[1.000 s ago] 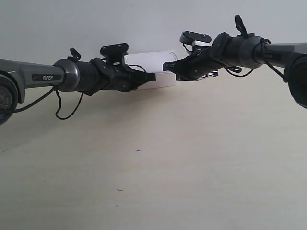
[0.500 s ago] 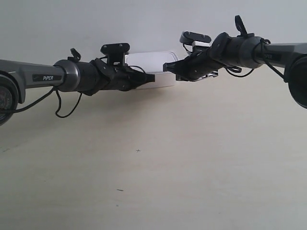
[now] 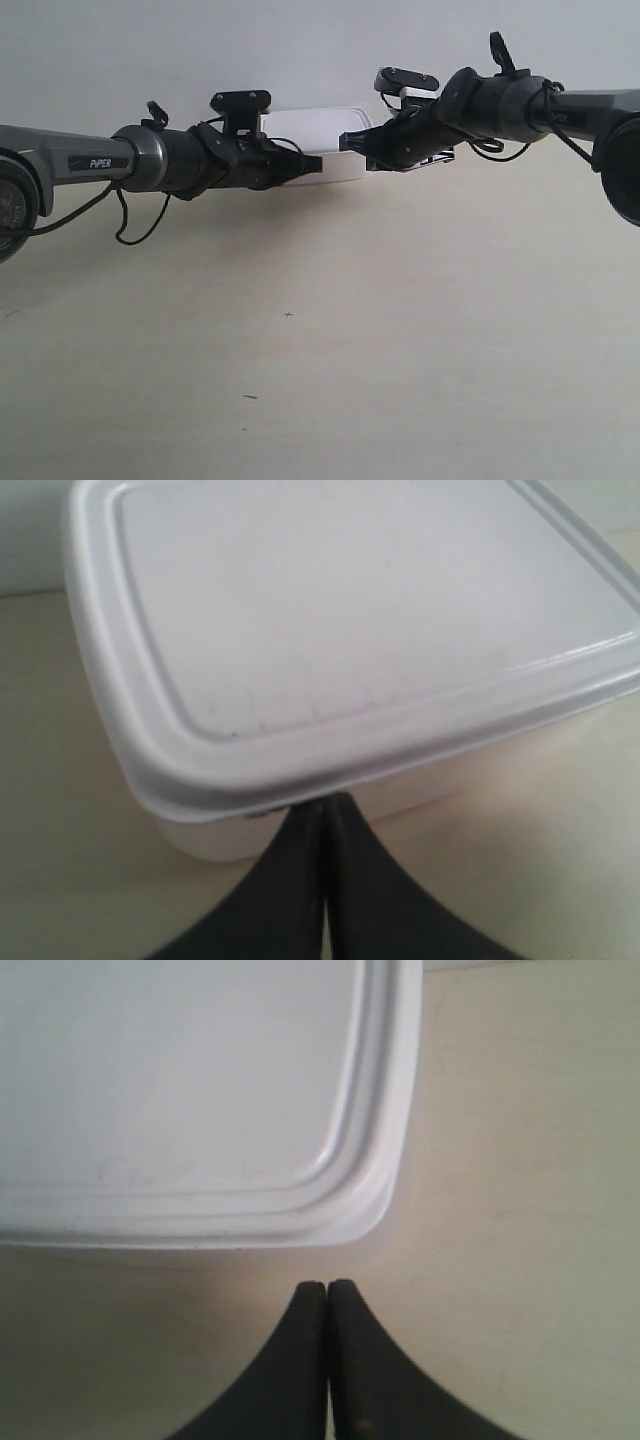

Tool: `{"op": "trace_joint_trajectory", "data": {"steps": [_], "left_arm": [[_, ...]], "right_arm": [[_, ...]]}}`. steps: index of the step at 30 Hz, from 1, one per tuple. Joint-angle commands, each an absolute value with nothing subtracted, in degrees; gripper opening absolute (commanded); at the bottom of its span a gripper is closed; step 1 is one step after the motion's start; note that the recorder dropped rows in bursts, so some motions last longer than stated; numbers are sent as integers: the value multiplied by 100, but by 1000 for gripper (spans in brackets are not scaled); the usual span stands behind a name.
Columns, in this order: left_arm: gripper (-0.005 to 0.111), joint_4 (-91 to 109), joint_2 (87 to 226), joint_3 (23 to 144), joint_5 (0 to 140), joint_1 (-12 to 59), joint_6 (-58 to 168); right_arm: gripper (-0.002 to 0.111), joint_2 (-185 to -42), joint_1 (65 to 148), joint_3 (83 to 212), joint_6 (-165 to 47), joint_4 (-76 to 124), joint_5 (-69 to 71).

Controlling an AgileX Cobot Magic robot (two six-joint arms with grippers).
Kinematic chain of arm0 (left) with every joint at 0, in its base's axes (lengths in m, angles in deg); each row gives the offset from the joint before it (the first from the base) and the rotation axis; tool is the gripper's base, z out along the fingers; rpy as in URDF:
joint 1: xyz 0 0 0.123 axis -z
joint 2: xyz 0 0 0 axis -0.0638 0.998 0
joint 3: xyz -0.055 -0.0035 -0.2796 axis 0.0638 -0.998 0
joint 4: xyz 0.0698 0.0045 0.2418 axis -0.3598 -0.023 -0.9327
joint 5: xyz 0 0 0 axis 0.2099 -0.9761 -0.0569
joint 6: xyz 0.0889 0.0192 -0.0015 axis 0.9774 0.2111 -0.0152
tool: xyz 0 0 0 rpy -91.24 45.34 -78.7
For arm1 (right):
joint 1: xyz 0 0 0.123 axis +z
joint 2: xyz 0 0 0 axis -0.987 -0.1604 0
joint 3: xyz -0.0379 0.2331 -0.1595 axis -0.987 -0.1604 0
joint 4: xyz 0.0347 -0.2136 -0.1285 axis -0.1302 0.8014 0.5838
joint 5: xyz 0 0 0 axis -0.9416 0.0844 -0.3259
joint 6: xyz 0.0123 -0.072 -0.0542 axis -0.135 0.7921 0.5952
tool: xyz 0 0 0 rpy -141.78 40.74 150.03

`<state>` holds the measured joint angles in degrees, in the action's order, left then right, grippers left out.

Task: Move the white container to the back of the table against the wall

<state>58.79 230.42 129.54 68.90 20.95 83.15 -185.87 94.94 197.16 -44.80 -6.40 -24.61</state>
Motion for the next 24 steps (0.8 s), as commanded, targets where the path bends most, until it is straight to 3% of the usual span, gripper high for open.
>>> {"op": "trace_joint_trajectory", "data": {"steps": [1, 24], "left_arm": [[0, 5850, 23016, 12999, 7053, 2043, 8531], [0, 5679, 22863, 12872, 6123, 2027, 8540]], "right_arm": [[0, -18510, 9465, 19773, -4451, -586, -2448], [0, -18510, 9465, 19773, -4466, -586, -2727]]}}
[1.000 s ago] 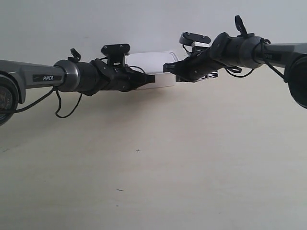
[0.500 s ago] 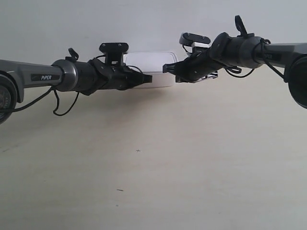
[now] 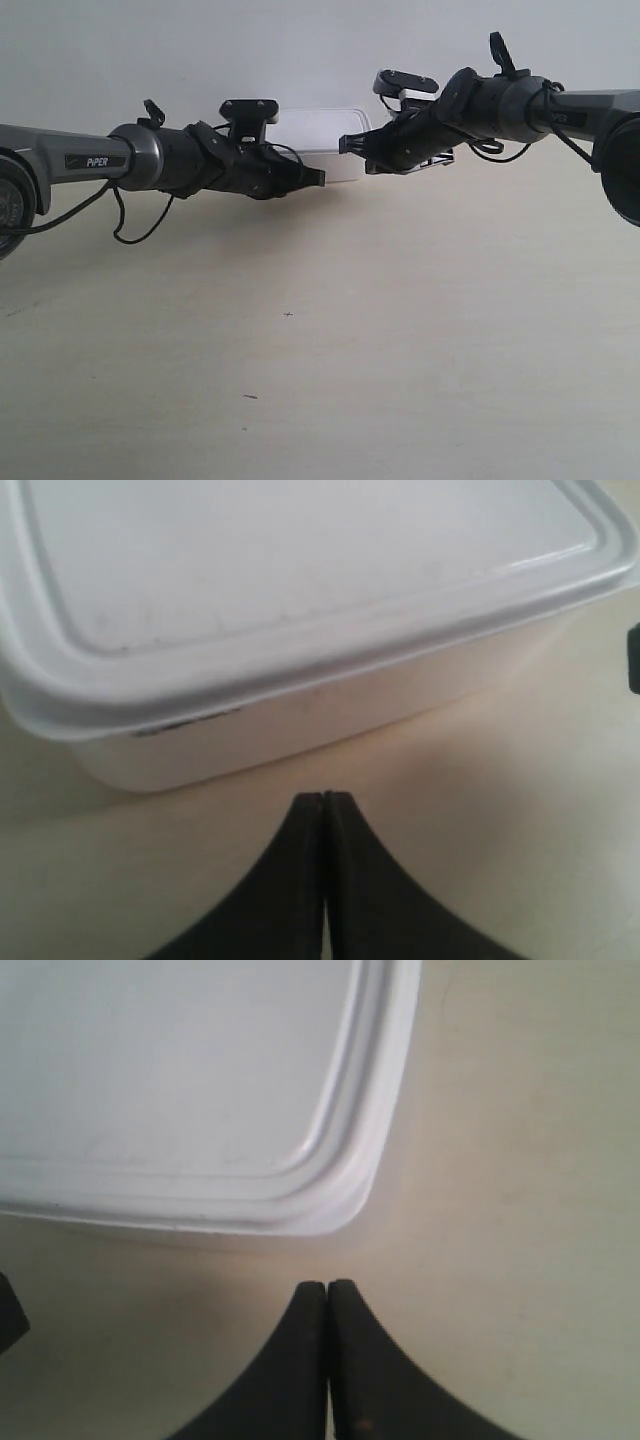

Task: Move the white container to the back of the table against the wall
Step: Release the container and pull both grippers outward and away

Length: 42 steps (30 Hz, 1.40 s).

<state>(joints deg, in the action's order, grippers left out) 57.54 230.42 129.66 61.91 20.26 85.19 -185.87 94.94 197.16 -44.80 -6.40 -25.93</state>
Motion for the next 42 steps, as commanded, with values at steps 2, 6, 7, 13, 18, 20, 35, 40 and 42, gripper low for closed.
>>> {"op": "trace_joint_trajectory", "data": {"steps": [2, 6, 7, 13, 18, 20, 35, 40, 42], "left_arm": [[0, 5649, 22663, 12660, 6245, 2027, 8540], [0, 5303, 22170, 12007, 6315, 2013, 8540], [0, 5259, 22053, 11829, 6392, 2013, 8540], [0, 5310, 21072, 10338, 7404, 2013, 8498], [0, 5313, 20268, 9215, 8075, 2013, 8237], [0, 5313, 19963, 8821, 8377, 2024, 8095], [0, 5291, 17347, 6811, 8609, 2024, 7873], [0, 5291, 16236, 6181, 8568, 2024, 7873], [0, 5291, 15716, 5953, 8418, 2024, 7873]], "right_arm": [[0, -18510, 9465, 19773, -4466, -586, -2822], [0, -18510, 9465, 19773, -4466, -586, -2918], [0, -18510, 9465, 19773, -4466, -586, -2933], [0, -18377, 9479, 19773, -4416, -353, -3600], [0, -17932, 9479, 19773, -4388, -292, -3993], [0, -17691, 9479, 19760, -4288, -292, -4187], [0, -14709, 9479, 15703, -3288, -1396, -2610], [0, -13149, 9479, 14307, -2478, -2196, -2128], [0, -12560, 9479, 13941, -2477, -2196, -2152]]}}
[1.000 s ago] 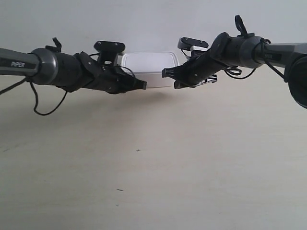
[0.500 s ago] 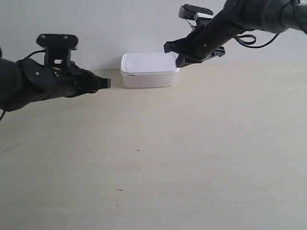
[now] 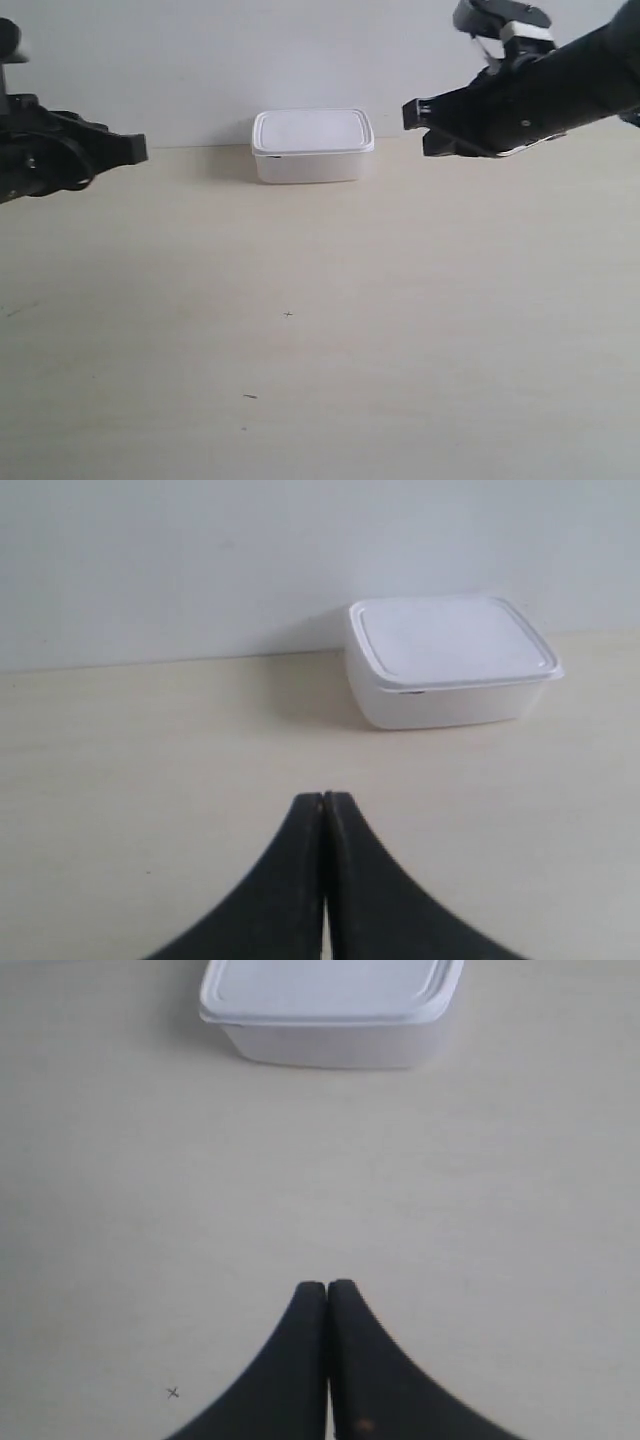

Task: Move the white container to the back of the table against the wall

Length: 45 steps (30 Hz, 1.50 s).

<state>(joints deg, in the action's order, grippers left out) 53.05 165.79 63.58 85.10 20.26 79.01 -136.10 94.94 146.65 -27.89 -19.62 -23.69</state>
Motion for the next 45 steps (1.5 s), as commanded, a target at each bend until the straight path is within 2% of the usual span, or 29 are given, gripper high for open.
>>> {"op": "trace_joint_trajectory", "data": {"steps": [1, 13, 21, 26, 31, 45], "left_arm": [[0, 5291, 15463, 5851, 8283, 2024, 7873], [0, 5305, 12338, 4680, 7035, 2024, 8061], [0, 5115, 10454, 4096, 6446, 2024, 8505], [0, 5115, 9901, 3964, 6507, 2024, 8801], [0, 5115, 9940, 3939, 6854, 2024, 8817], [0, 5115, 9920, 3939, 6793, 2024, 8805]], "right_arm": [[0, -12236, 9479, 13766, -2477, -2185, -2179], [0, -8423, 9479, 11972, -2691, -1598, -2505], [0, -6621, 9479, 11176, -3611, -776, -2700], [0, -6306, 9479, 10936, -3734, -569, -2744], [0, -6385, 9479, 10723, -3709, -569, -1865], [0, -6387, 9479, 10723, -3709, -569, -2151]]}}
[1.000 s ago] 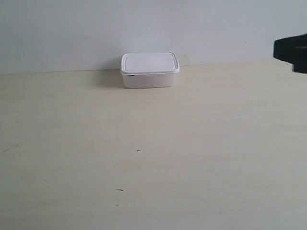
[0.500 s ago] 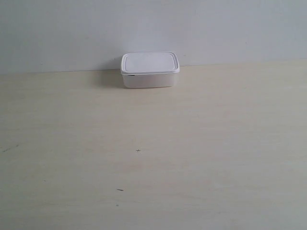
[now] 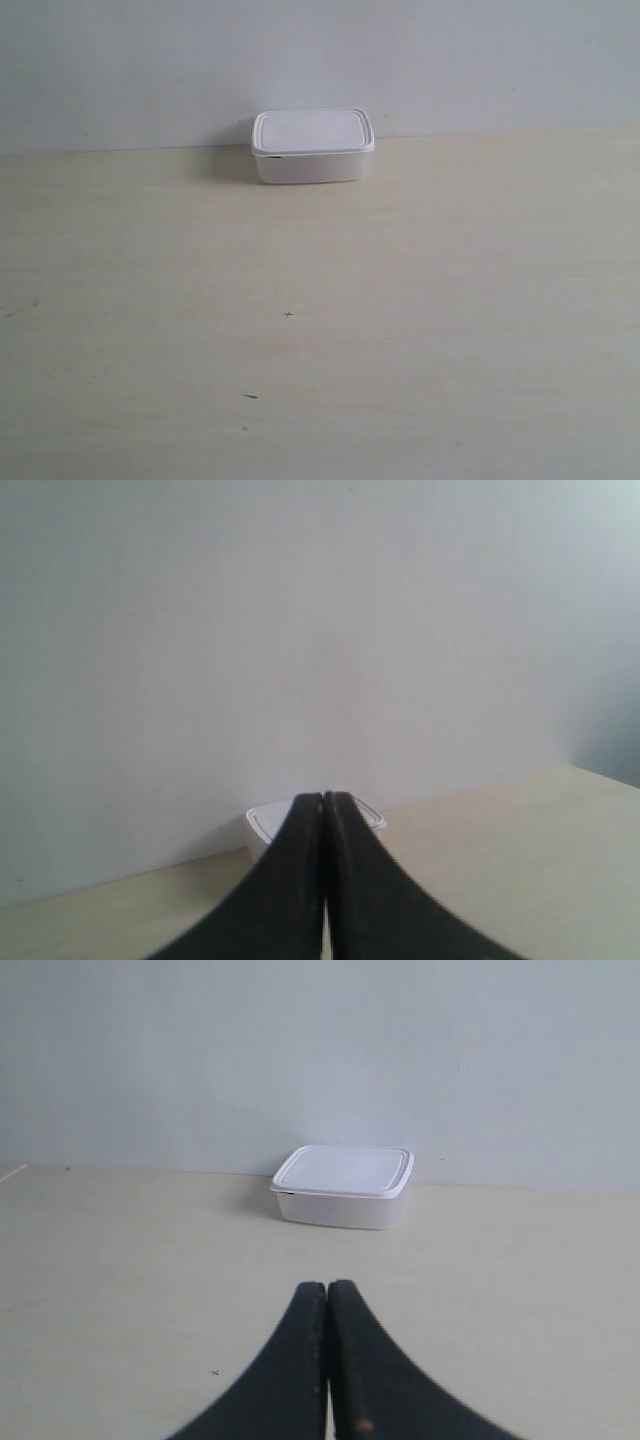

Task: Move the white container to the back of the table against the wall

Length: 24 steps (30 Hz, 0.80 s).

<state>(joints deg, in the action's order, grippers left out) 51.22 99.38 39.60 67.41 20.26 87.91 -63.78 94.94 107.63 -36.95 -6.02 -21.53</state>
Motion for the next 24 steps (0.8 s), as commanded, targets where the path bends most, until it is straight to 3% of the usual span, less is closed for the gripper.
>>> {"op": "trace_joint_trajectory", "data": {"steps": [1, 10, 15, 24], "left_arm": [[0, 5115, 9920, 3939, 6793, 2024, 8805], [0, 5115, 9920, 3929, 6757, 2024, 8820], [0, 5115, 9943, 3617, 6669, 2024, 8820], [0, 5115, 9908, 2316, 7995, 2024, 8808]], "right_arm": [[0, -6387, 9479, 10723, -3709, -569, -2151], [0, -6387, 9479, 10659, -3709, -752, -2257], [0, -6209, 9479, 10170, -3709, -700, -862], [0, -5369, 9479, 9166, -3709, -398, -370]]}}
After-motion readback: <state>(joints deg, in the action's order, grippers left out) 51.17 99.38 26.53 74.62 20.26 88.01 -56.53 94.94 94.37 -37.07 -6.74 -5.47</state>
